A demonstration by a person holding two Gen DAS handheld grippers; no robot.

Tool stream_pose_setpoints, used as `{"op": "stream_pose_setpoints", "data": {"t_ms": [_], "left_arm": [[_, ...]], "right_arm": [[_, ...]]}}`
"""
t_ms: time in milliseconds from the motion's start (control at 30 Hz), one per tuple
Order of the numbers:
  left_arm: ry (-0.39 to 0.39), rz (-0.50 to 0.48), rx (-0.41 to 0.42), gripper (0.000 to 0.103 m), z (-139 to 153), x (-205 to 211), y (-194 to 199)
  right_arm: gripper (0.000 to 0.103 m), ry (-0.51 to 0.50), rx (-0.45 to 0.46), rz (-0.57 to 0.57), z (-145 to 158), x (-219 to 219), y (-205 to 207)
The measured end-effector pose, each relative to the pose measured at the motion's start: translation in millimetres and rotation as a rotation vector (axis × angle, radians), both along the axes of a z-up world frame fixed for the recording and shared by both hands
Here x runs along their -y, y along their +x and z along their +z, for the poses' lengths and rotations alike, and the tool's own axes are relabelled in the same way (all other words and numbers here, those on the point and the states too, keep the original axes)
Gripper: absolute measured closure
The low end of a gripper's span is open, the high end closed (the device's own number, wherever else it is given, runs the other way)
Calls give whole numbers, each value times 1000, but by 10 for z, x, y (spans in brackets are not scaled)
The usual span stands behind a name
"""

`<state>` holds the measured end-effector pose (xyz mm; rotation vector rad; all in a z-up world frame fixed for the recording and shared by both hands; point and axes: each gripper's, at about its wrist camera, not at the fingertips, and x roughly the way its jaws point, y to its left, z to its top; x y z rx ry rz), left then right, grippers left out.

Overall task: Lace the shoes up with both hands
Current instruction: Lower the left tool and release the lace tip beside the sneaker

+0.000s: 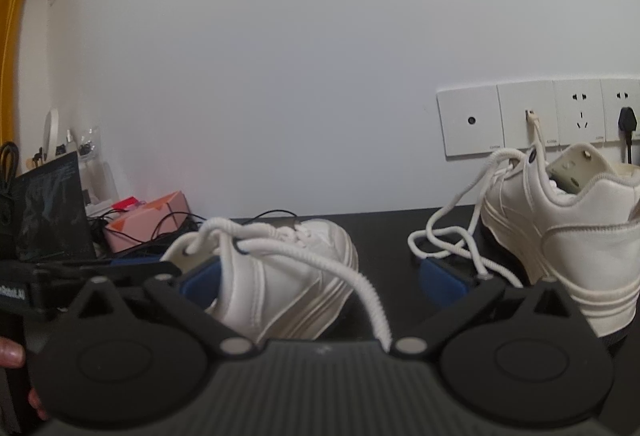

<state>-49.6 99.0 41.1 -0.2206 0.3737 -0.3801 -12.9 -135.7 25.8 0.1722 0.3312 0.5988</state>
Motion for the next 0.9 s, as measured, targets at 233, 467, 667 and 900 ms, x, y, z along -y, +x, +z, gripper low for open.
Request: {"op": "stream_pose_setpoints", "data": {"t_ms": [233, 467, 667, 900], "left_arm": [[-5, -12, -8, 0, -13, 3, 11], [-32, -10, -16, 0, -44, -25, 36], [-71, -24, -33, 0, -74, -61, 63], [-120, -44, -59, 0, -122, -106, 107]], "right_arm": [[0, 13, -10, -4, 7, 9, -1], [1, 22, -15, -12, 3, 1, -8], [1, 31, -20, -15, -1, 2, -10], [0, 40, -26, -16, -7, -1, -8]]}}
